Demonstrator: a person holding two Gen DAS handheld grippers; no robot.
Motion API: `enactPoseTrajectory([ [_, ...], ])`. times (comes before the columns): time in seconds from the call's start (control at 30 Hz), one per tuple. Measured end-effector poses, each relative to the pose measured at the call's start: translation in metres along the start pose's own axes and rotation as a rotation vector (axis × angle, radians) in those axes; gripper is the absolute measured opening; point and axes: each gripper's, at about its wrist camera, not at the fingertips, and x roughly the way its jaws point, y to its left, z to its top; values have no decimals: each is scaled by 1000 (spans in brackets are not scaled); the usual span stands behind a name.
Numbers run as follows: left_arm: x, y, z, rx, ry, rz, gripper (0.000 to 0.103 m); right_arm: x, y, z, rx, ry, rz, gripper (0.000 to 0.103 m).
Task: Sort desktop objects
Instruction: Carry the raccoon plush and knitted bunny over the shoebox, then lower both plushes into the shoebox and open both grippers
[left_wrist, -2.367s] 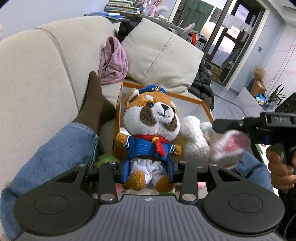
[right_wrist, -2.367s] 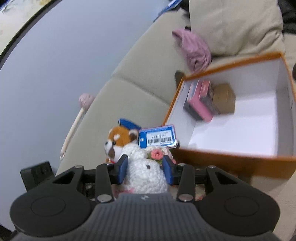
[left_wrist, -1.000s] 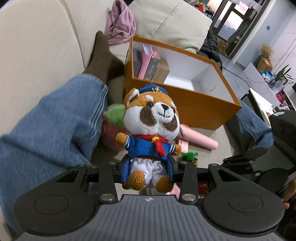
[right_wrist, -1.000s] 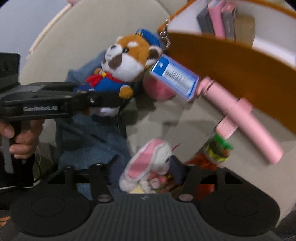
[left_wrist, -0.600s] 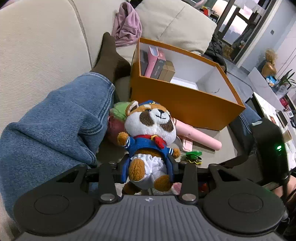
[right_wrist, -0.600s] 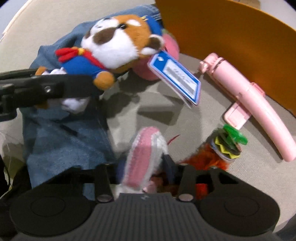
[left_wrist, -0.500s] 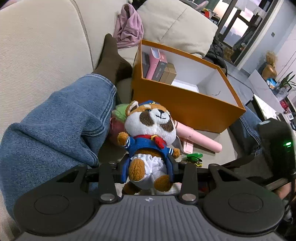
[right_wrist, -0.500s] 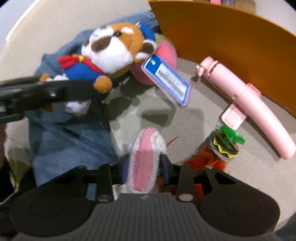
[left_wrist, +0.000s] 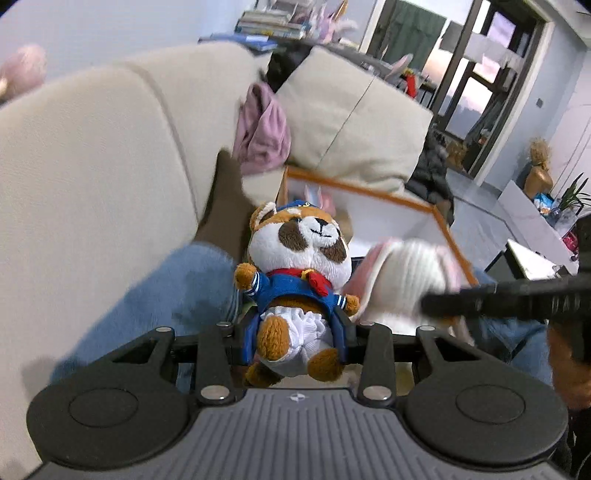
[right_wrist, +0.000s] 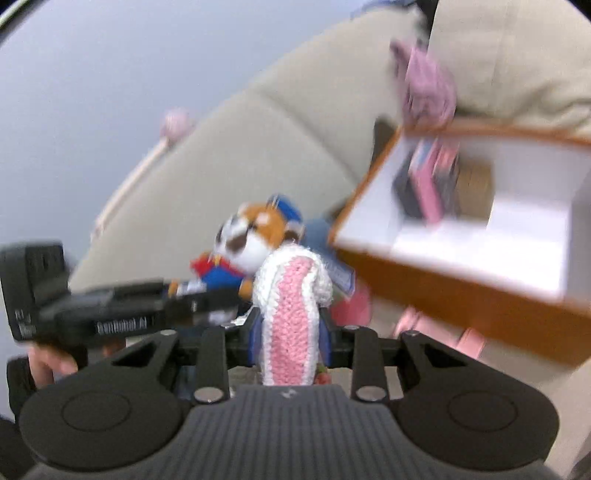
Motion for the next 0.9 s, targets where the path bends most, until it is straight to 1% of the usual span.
enactPoseTrajectory([
  [0.17, 6, -20, 34, 37, -61, -24, 45, -22, -5, 42, -3, -129, -56, 32],
  [0.2, 9, -24, 40, 47, -67, -26, 45, -25, -8, 48, -4, -147, -68, 32],
  [0.23, 14, -28, 47, 58, -72, -28, 45, -38, -7, 52, -3, -162, -77, 32],
  [0.37, 34, -36, 68, 75, -66, -35, 45, -40, -21, 74, 19, -199, -109, 32],
  [0.47, 52, -34, 77, 76, -37, -42, 45, -35, -37, 85, 56, -197, -135, 32],
  [0.63, 84, -24, 82, 80, 53, -71, 45, -15, -69, 91, 85, -183, -230, 32],
  [0.73, 95, -17, 85, 83, 78, -72, 44, -8, -88, 91, 133, -164, -232, 32],
  [0.83, 105, -15, 89, 92, 98, -67, 44, -1, -99, 89, 145, -140, -239, 32],
  [0.9, 112, -18, 92, 114, 116, -65, 45, 3, -106, 88, 159, -126, -227, 32],
])
